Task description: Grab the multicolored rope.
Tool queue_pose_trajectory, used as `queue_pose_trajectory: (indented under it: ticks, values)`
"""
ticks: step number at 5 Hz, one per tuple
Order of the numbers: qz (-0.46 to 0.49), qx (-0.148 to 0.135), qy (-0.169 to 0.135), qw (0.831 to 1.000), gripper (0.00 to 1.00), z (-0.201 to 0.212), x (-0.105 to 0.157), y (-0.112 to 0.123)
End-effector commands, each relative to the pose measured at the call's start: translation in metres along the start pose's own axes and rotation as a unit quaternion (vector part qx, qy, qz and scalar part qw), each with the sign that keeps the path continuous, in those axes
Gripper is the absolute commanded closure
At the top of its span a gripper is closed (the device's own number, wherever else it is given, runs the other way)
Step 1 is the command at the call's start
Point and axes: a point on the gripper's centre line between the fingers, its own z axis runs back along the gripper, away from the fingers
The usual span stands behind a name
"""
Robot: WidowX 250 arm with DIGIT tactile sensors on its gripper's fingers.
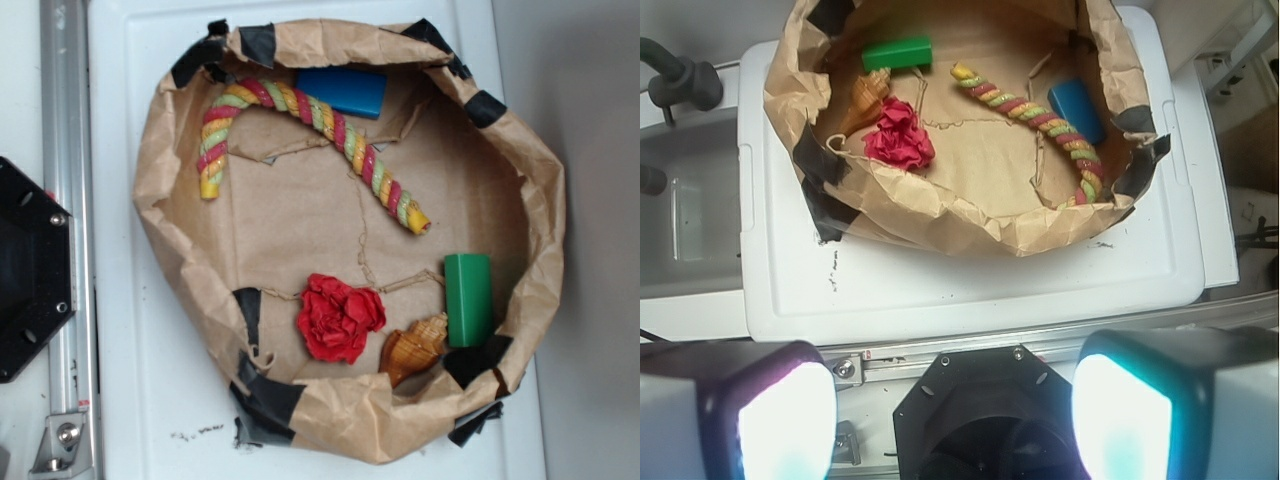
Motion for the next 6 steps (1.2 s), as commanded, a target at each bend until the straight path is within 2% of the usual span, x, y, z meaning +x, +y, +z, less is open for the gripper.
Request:
queue_pose_trajectory:
  ticks: [1,2,3,4,5,6]
  values:
    - [0.125,0.038,0.022,0.991,0.00,-0.083,0.090,0.047]
    - [0.135,0.039,0.019,0.990,0.00,-0.115,0.121,0.058]
    - [0.173,0.044,0.011,0.984,0.00,-0.150,0.117,0.074]
    - [0.186,0.055,0.035,0.980,0.00,-0.171,0.101,0.074]
    - [0.193,0.064,0.039,0.978,0.00,-0.173,0.086,0.084]
    - [0.206,0.086,0.041,0.974,0.00,-0.175,0.072,0.105]
